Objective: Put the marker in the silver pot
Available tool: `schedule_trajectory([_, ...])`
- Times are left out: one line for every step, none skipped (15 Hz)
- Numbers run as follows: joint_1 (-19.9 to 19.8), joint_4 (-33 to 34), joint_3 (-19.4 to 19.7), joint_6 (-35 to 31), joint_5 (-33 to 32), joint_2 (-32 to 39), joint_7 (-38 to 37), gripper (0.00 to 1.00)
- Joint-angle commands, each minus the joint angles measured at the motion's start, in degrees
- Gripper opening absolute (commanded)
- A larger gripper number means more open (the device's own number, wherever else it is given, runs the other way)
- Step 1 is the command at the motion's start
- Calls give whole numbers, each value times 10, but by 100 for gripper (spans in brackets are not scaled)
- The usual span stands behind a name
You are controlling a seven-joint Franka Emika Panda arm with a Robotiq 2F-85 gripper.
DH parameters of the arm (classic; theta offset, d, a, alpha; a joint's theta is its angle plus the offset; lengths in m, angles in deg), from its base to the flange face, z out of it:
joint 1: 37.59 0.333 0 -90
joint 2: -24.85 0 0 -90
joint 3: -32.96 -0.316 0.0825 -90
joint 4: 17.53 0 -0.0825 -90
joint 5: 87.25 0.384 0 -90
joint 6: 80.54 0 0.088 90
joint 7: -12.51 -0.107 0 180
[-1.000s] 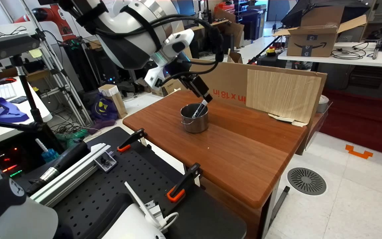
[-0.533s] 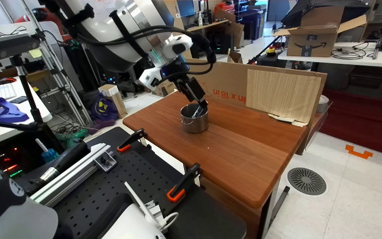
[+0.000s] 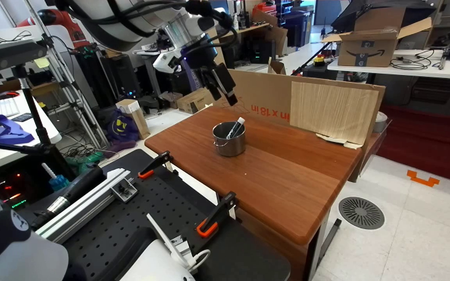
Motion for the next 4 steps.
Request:
schedule_trajectory([0, -1, 2, -1, 0, 4, 0, 100])
schedule_trajectory([0, -1, 3, -1, 0, 8, -1, 100])
schedule_trajectory([0, -1, 3, -1, 0, 9, -1, 100])
schedule_trajectory([0, -1, 3, -1, 0, 9, -1, 100])
